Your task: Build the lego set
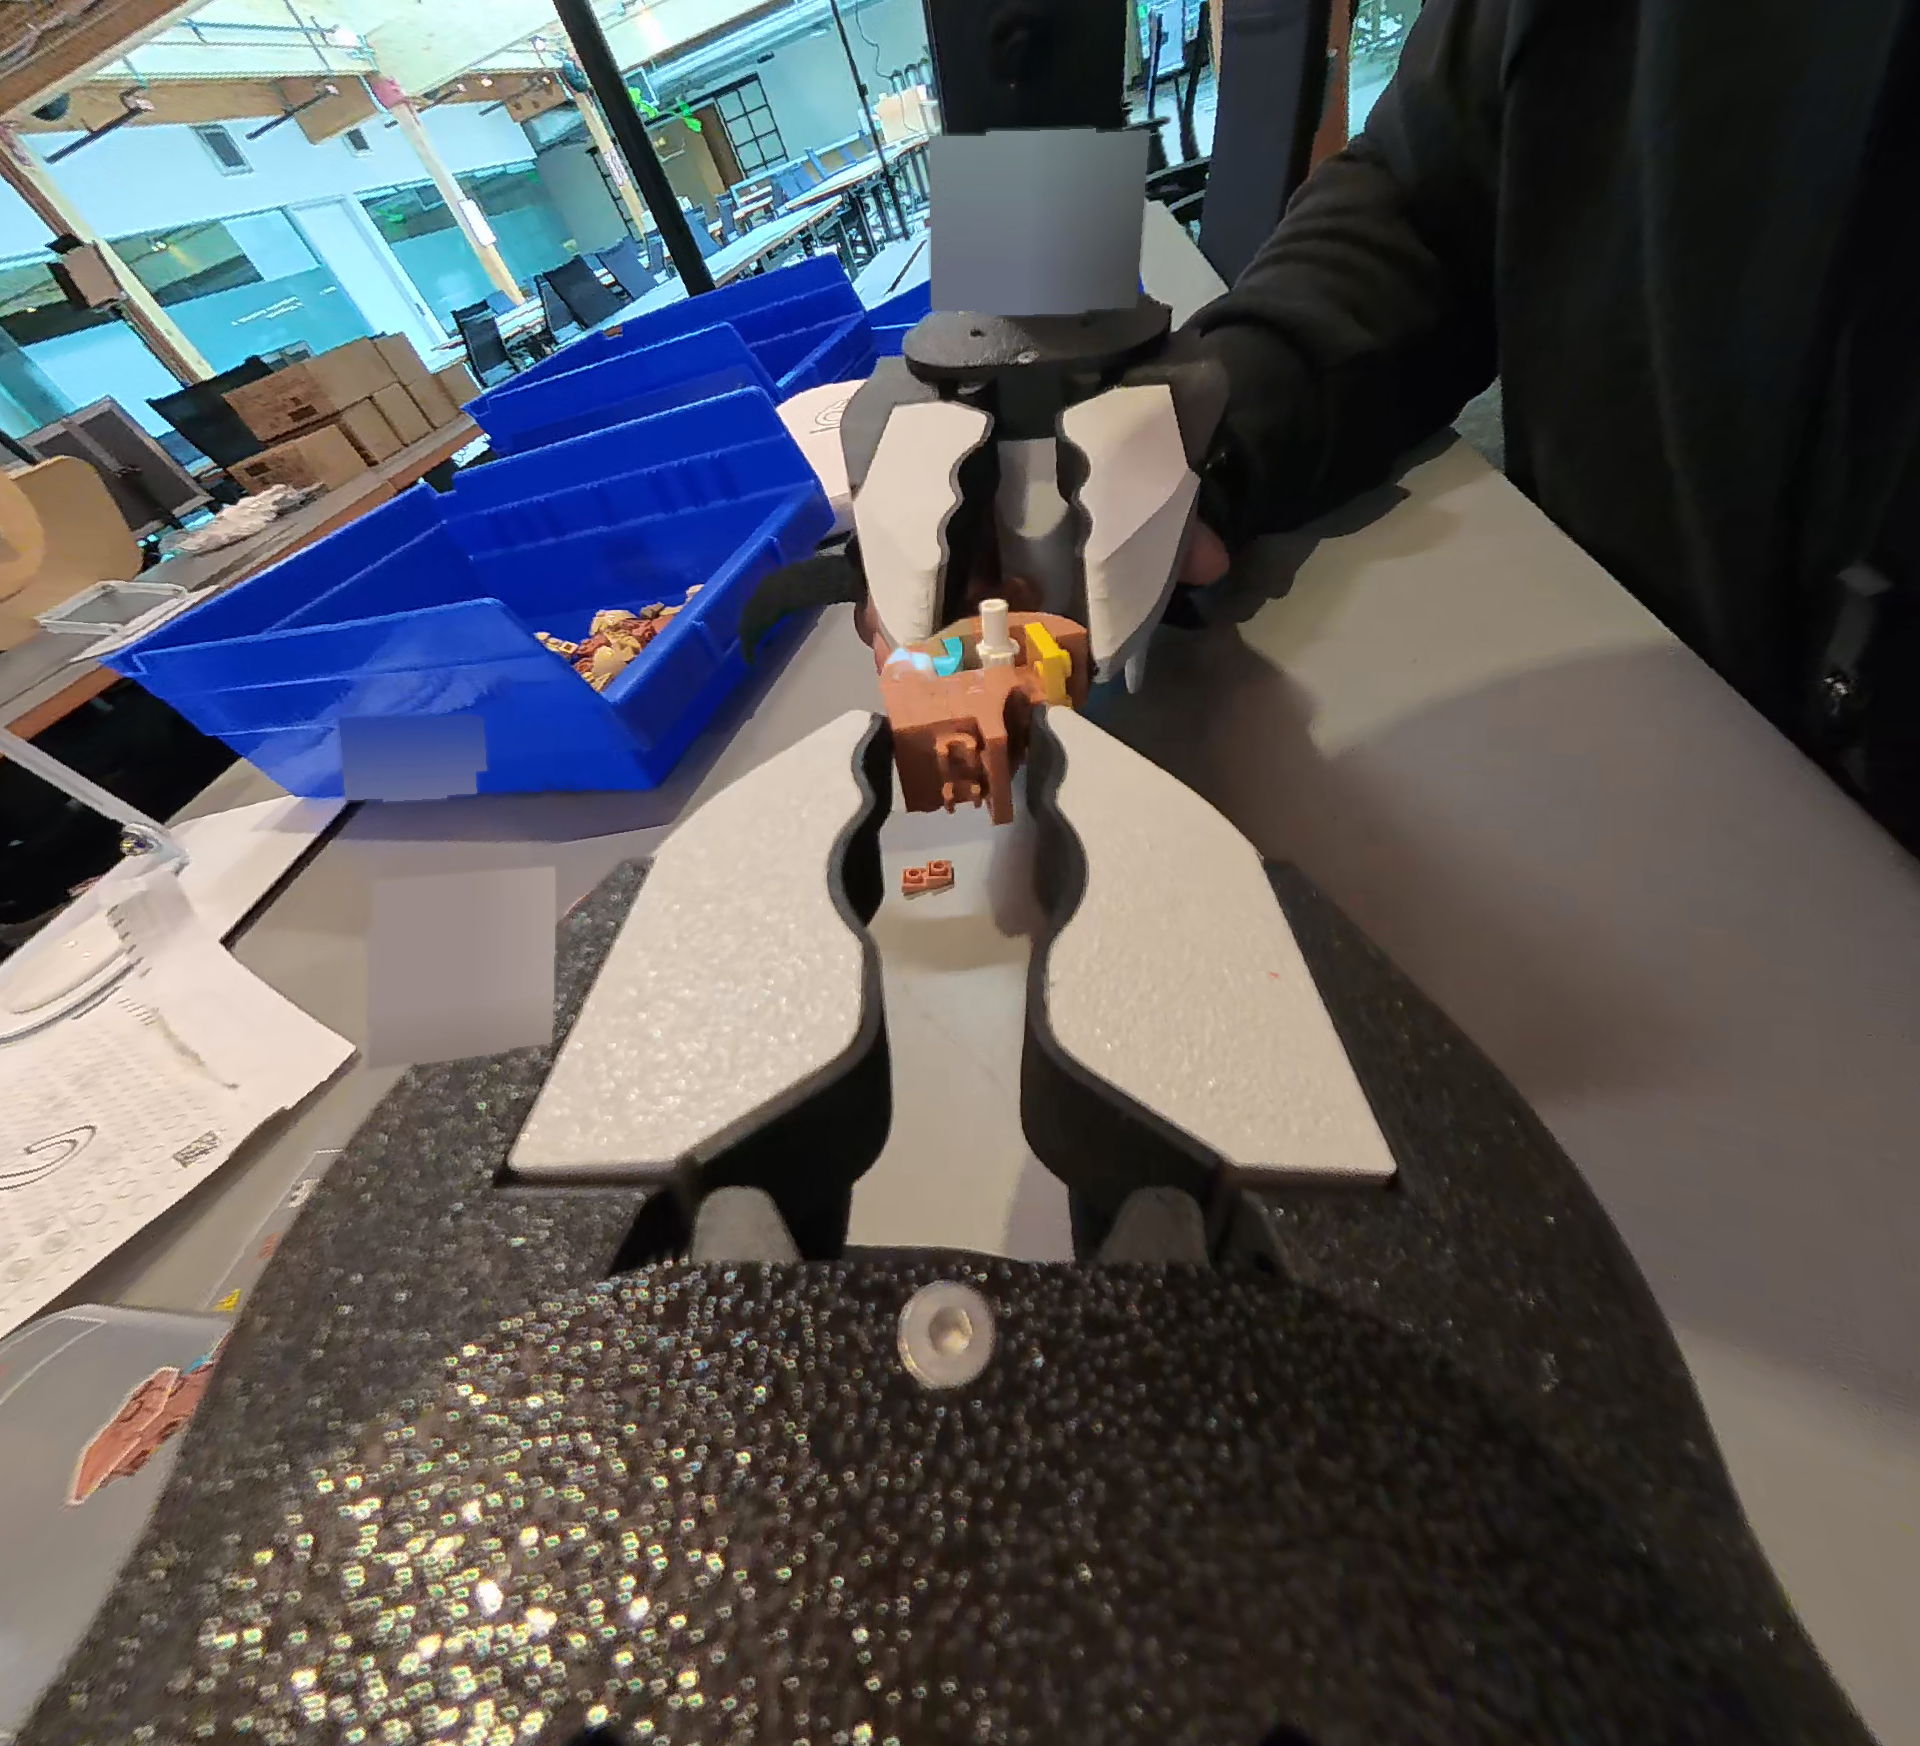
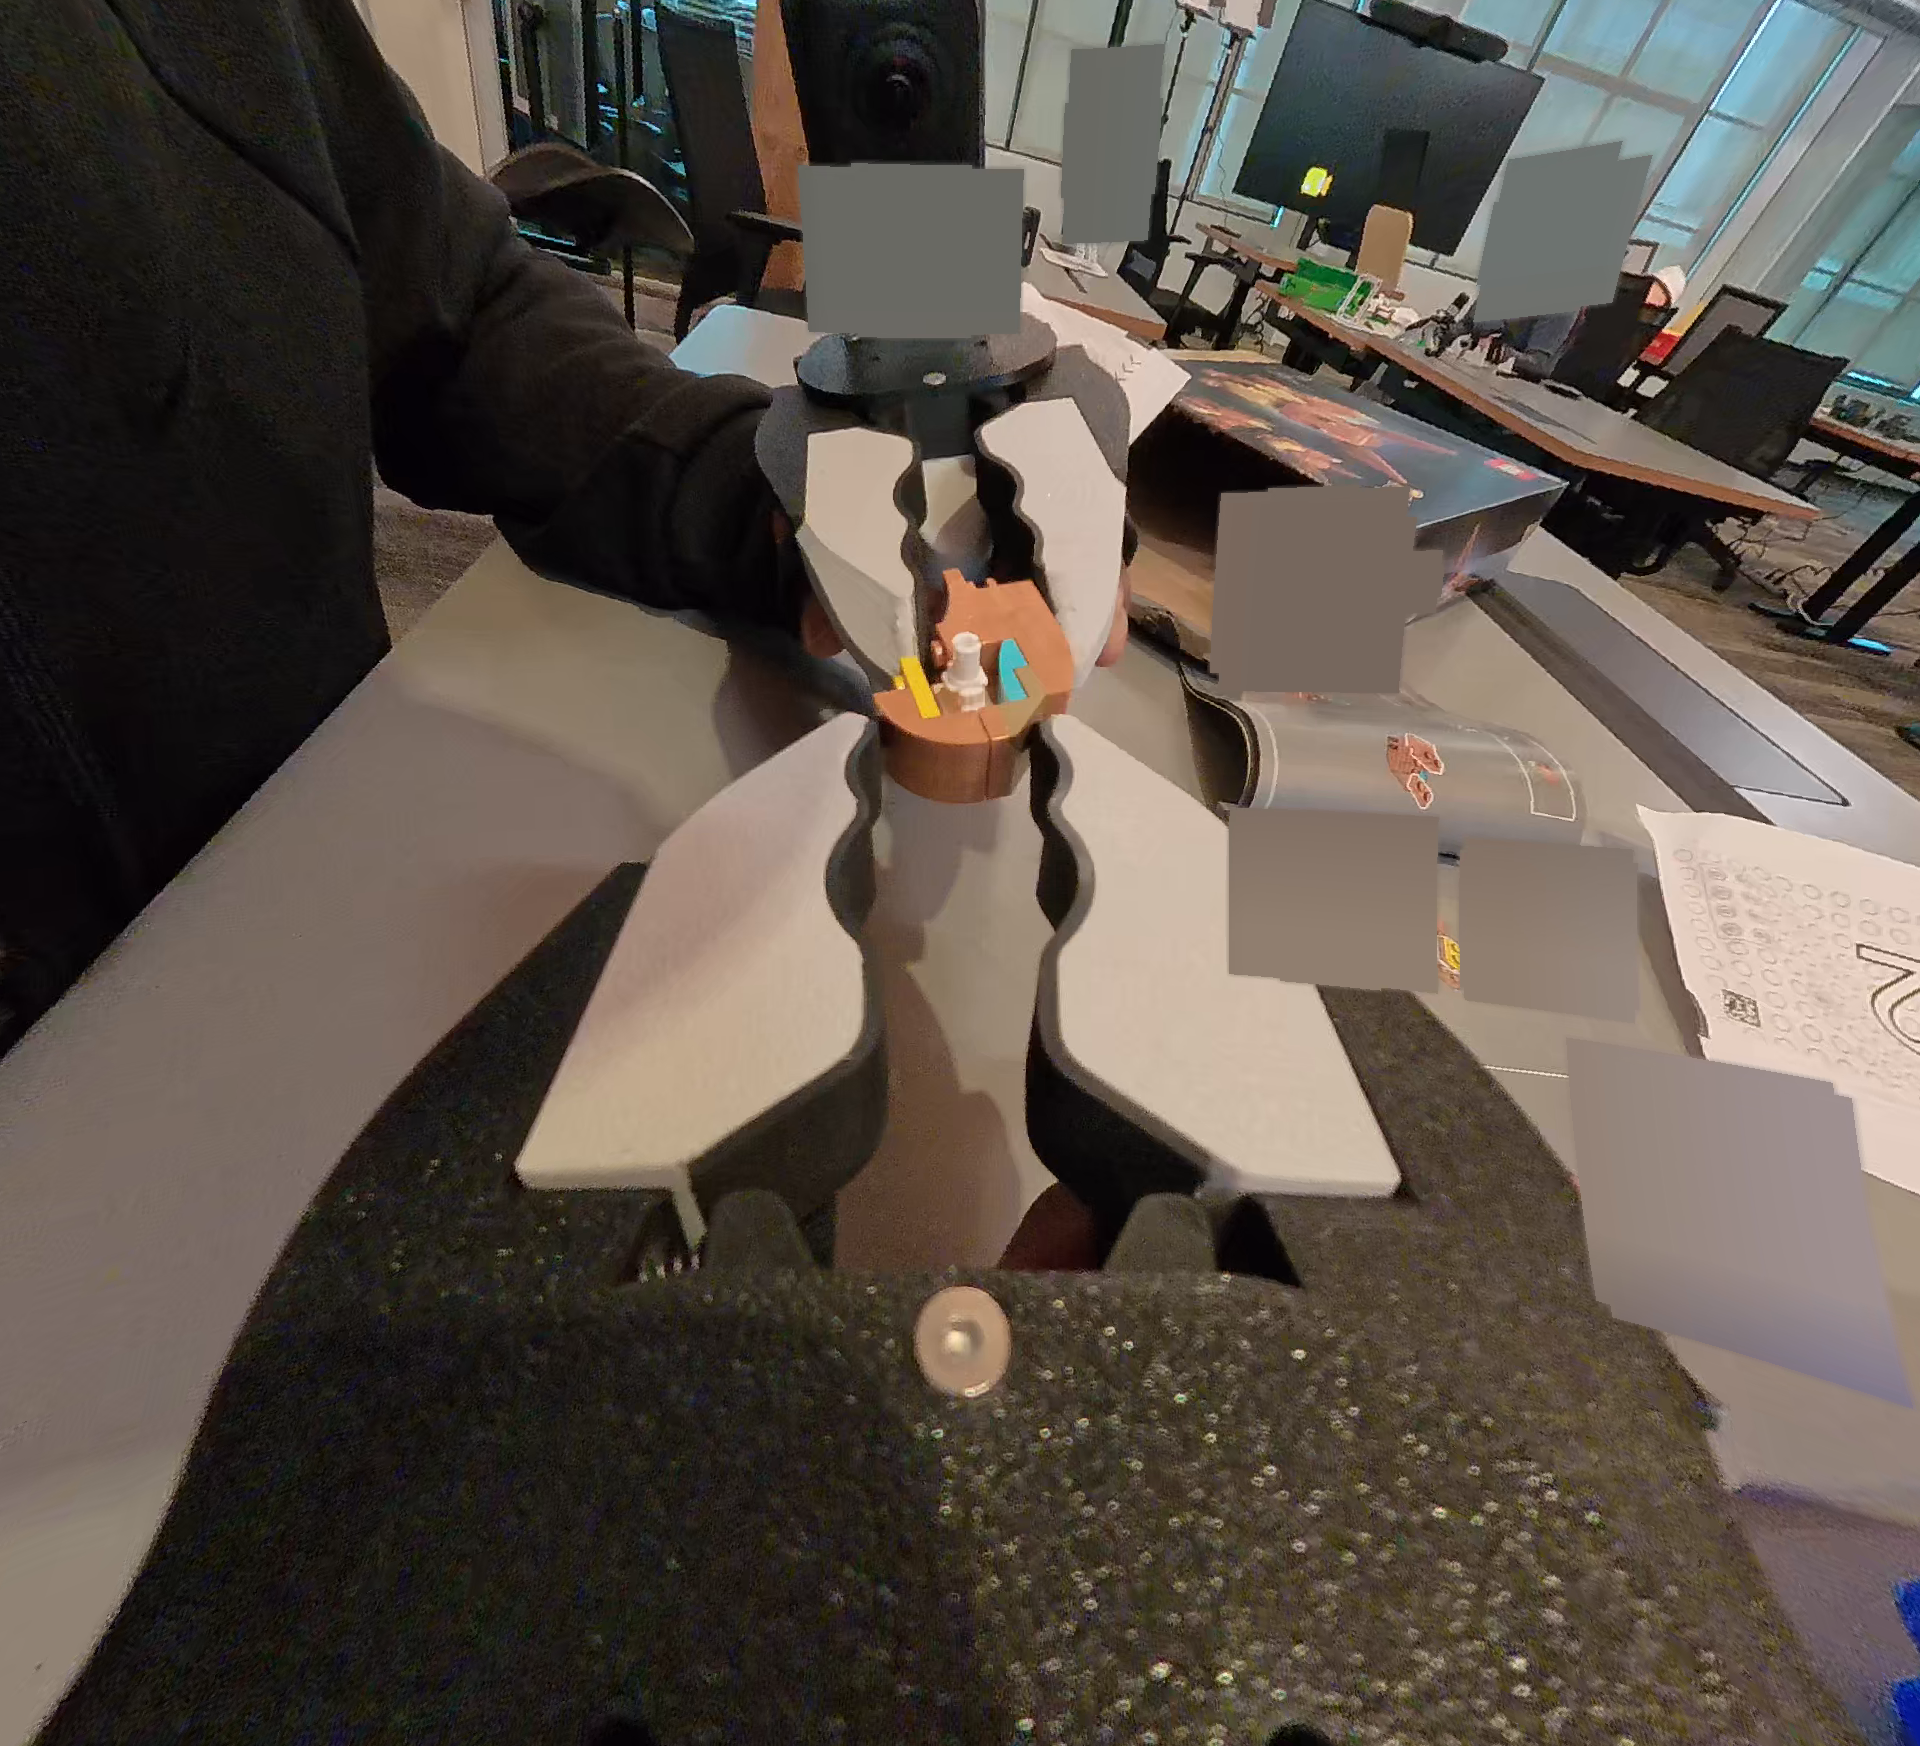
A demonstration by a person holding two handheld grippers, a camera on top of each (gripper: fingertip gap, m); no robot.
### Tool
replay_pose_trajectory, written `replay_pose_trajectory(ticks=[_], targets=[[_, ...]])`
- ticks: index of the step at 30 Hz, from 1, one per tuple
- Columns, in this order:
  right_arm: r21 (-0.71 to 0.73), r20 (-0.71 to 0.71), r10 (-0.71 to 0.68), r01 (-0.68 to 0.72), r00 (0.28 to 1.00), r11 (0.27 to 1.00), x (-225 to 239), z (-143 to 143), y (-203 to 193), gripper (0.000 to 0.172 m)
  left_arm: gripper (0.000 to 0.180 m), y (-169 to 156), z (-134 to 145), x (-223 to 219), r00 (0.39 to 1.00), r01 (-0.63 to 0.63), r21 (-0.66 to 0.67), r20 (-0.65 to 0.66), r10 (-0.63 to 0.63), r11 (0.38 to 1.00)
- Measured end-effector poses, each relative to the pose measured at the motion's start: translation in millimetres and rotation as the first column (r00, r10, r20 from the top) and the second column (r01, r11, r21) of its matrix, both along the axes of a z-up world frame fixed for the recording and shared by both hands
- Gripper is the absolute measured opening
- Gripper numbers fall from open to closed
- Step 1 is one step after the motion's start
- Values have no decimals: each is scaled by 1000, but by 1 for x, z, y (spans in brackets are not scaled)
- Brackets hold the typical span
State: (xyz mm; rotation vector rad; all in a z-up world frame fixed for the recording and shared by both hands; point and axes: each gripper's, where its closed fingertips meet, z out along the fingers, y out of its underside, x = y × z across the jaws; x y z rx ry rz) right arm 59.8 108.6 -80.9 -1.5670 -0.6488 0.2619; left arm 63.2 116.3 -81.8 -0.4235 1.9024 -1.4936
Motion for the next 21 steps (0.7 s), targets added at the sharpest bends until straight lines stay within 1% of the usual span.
replay_pose_trajectory(ticks=[4, 16, 21], targets=[[-4, 7, 15, -15, 1000, 1000, -1, -1, -1, 27, 24, -1, -1, -2, 1000, 9, 10, -1, -9, 1000], [-18, 13, 25, -25, 1000, 1000, -3, -2, -2, 26, 24, -3, 1, -4, 1000, 24, -17, -6, -24, 1000], [-30, 28, 28, -27, 999, 999, -3, -5, -2, 26, 24, -3, -2, -4, 1000, 24, -3, -6, -24, 1000]])
